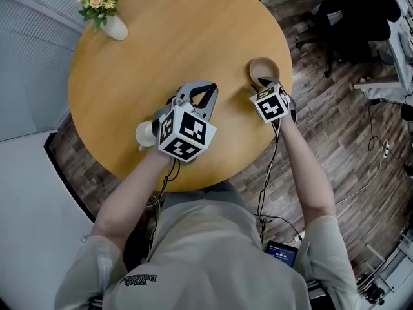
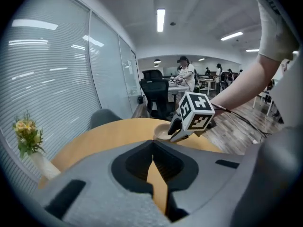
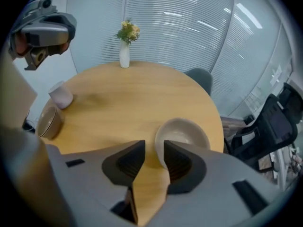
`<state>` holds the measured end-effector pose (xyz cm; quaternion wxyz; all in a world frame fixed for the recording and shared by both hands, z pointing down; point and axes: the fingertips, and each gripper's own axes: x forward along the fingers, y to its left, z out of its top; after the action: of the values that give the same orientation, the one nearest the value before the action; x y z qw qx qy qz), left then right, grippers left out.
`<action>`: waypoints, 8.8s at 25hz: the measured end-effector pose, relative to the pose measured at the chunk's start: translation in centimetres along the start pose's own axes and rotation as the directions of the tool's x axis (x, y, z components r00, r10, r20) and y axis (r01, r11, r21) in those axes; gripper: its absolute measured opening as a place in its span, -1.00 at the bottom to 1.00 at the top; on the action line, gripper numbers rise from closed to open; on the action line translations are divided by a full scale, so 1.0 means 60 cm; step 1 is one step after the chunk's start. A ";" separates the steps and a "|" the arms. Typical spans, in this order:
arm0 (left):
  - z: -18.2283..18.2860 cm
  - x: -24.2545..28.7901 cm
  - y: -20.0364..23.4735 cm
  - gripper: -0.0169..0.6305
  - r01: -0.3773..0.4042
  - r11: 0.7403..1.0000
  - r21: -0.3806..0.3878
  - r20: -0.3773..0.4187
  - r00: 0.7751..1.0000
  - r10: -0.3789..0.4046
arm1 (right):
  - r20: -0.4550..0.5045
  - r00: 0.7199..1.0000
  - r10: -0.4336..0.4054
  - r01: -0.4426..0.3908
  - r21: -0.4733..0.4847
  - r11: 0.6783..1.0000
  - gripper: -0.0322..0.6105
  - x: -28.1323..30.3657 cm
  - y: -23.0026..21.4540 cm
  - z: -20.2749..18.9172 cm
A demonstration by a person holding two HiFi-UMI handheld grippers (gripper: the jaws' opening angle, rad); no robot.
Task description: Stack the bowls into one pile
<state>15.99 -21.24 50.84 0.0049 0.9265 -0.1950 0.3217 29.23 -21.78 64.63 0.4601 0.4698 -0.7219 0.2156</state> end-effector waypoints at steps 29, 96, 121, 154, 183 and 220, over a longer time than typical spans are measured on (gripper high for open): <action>-0.054 -0.070 0.000 -0.88 -0.014 0.992 -0.122 -0.026 1.000 0.011 | 0.055 0.998 0.008 -0.007 -0.009 1.000 -0.79 -0.015 0.035 0.031; -0.050 -0.492 0.082 -0.88 -0.356 0.925 -0.133 0.135 0.918 0.372 | 0.497 0.822 0.279 -0.154 -0.279 0.948 -0.79 -0.403 0.398 0.322; -0.225 -0.395 -0.003 -0.88 -0.246 0.935 -0.255 -0.048 0.969 0.242 | 0.207 0.863 0.461 -0.383 -0.327 0.864 -0.79 -0.233 0.539 0.202; -0.318 -0.365 -0.016 -0.88 -0.203 0.928 -0.313 -0.143 0.976 0.165 | -0.075 0.832 0.550 -0.555 -0.137 0.821 -0.78 -0.082 0.664 -0.002; -0.190 -0.410 0.047 -0.88 -0.258 0.942 -0.217 -0.011 0.965 0.262 | 0.324 0.854 0.407 -0.421 -0.027 0.906 -0.64 -0.237 0.505 0.219; 0.156 -0.627 0.060 -0.88 -0.424 0.900 -0.099 0.458 0.783 0.420 | 0.856 0.512 0.068 -0.086 -0.028 0.996 -0.79 -0.697 0.359 0.381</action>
<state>-6.73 -12.36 20.49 -0.1186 0.9091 -0.3908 0.0819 5.47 -8.67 19.92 0.0312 0.4866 -0.8729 -0.0167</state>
